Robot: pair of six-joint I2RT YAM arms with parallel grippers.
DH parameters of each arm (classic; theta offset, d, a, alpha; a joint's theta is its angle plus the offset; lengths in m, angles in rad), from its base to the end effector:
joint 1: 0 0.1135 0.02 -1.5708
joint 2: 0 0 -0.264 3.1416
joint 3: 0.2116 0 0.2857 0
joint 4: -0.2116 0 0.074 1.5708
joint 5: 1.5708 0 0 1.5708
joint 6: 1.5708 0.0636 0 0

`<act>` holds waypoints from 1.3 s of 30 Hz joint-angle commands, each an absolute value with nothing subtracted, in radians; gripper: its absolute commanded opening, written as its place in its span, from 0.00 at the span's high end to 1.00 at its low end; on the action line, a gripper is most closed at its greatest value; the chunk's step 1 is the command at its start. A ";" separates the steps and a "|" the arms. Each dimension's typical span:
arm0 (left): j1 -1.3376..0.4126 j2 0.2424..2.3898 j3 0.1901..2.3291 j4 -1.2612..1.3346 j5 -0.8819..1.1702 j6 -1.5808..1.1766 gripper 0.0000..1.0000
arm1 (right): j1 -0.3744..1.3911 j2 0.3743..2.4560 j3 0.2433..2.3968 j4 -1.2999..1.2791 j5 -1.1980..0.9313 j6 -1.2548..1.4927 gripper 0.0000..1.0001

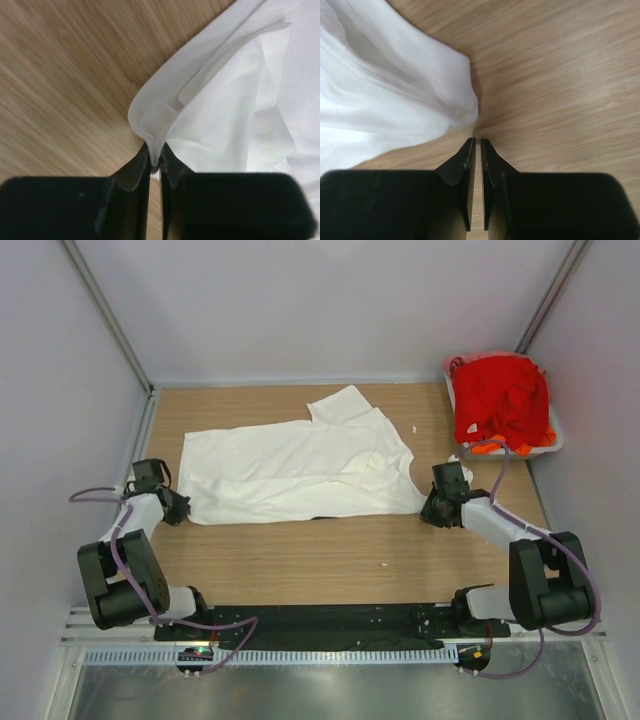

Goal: Fold and stack the t-shirts
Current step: Fold the tshirt

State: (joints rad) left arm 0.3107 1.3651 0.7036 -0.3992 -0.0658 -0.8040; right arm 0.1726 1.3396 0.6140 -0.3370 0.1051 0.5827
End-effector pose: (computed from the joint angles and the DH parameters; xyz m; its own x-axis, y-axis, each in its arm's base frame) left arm 0.2753 0.0928 0.1277 -0.3348 -0.8622 -0.3801 -0.8312 0.4602 -0.3118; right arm 0.2721 0.0407 0.1101 -0.7849 0.4187 -0.4567 0.3730 0.9079 0.1912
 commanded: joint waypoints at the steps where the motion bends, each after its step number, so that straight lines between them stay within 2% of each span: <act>1: 0.318 1.315 0.724 -0.474 -0.035 -0.795 0.86 | 0.172 1.250 0.571 -0.380 0.068 0.635 0.83; 2: 0.316 1.299 0.750 -0.494 -0.017 -0.784 0.48 | 0.175 1.226 0.569 -0.397 0.067 0.638 0.74; 3: 0.316 1.275 0.767 -0.511 -0.008 -0.775 0.29 | 0.179 1.173 0.575 -0.406 0.084 0.638 0.61; 4: 0.319 1.234 0.788 -0.559 -0.006 -0.763 0.17 | 0.187 1.148 0.587 -0.419 0.113 0.631 0.38; 5: 0.319 1.209 0.843 -0.586 -0.006 -0.752 0.01 | 0.198 1.125 0.619 -0.443 0.141 0.620 0.30; 6: 0.319 1.169 0.900 -0.628 -0.006 -0.720 0.00 | 0.216 1.094 0.662 -0.466 0.193 0.595 0.22; 9: 0.318 1.115 0.972 -0.669 0.058 -0.649 0.00 | 0.261 1.088 0.739 -0.492 0.235 0.558 0.19; 13: 0.318 1.065 1.055 -0.707 0.110 -0.522 0.00 | 0.362 1.158 0.853 -0.482 0.264 0.532 0.19; 17: 0.272 1.029 1.003 -0.687 0.043 -0.465 0.00 | 0.405 1.300 1.016 -0.428 0.218 0.499 0.19; 20: 0.255 1.023 0.966 -0.667 0.121 -0.469 0.00 | 0.405 1.431 1.167 -0.413 0.181 0.456 0.21; 23: 0.209 1.055 0.966 -0.667 0.104 -0.468 0.00 | 0.403 1.529 1.317 -0.442 0.138 0.419 0.22; 30: 0.143 1.219 1.037 -0.669 0.130 -0.540 0.04 | 0.358 1.771 1.497 -0.429 0.039 0.420 0.23; 34: 0.043 1.376 1.144 -0.664 0.097 -0.578 0.04 | 0.347 1.851 1.511 -0.413 -0.066 0.457 0.26; 39: 0.009 1.566 1.103 -0.534 0.137 -0.664 0.09 | 0.347 1.827 1.286 -0.259 -0.103 0.509 0.27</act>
State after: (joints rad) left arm 0.0158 1.4990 1.1240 -0.6216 0.1104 -0.5968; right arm 0.3382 1.8591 1.3712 -0.3470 -0.0406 0.4721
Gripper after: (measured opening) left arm 0.921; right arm 0.735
